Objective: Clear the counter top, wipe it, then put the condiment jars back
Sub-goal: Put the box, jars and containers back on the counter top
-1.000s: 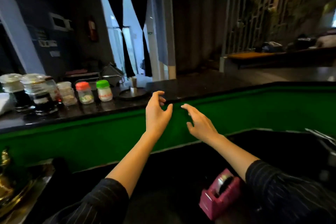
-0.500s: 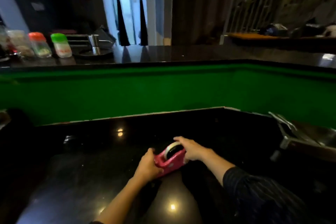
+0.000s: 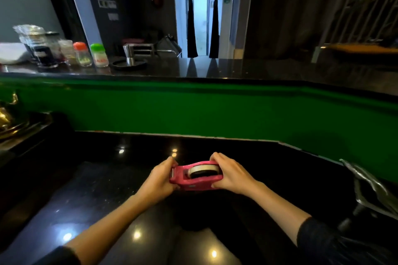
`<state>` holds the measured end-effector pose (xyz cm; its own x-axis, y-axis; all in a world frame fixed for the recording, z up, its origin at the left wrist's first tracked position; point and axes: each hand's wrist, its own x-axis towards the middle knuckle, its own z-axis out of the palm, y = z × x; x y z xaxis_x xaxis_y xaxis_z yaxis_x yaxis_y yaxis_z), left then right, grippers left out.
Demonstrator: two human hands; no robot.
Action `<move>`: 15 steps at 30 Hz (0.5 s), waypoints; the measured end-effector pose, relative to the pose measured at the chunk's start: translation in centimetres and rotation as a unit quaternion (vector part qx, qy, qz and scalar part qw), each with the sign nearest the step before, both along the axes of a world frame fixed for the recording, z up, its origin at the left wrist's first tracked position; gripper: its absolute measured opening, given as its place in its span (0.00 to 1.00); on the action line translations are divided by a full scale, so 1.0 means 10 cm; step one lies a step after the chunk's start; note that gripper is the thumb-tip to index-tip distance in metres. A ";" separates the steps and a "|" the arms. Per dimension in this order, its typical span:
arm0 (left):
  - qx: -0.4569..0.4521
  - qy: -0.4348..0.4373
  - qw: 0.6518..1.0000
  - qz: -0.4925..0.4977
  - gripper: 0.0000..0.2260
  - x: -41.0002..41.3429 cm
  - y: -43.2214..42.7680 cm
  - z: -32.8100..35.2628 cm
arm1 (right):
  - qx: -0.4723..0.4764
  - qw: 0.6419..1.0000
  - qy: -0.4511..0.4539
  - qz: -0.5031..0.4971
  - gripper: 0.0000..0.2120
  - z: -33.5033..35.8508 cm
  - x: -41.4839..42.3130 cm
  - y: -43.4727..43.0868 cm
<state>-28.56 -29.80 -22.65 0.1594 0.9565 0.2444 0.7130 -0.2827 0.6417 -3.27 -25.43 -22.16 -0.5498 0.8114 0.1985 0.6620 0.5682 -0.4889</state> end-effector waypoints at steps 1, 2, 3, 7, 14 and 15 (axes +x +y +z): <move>0.019 0.006 1.000 -0.013 0.18 0.02 0.04 0.16 | 0.015 1.000 0.016 0.004 0.25 0.17 0.07 -0.01; 0.038 0.013 0.999 -0.025 0.19 0.03 0.08 0.32 | 0.030 0.999 0.026 0.007 0.26 0.34 0.14 0.01; 0.067 0.017 0.997 -0.037 0.19 0.09 0.15 0.51 | 0.053 0.998 0.034 0.009 0.26 0.54 0.23 0.04; 0.164 -0.009 0.985 -0.052 0.22 0.43 0.48 1.30 | 0.124 0.988 0.090 -0.009 0.31 1.39 0.62 0.31; 0.234 -0.020 0.969 -0.082 0.23 1.17 1.26 2.34 | 0.159 0.976 0.142 -0.054 0.31 2.53 1.30 0.85; 0.236 -0.013 0.968 -0.084 0.23 1.27 1.37 2.44 | 0.157 0.976 0.135 -0.066 0.31 2.62 1.37 0.91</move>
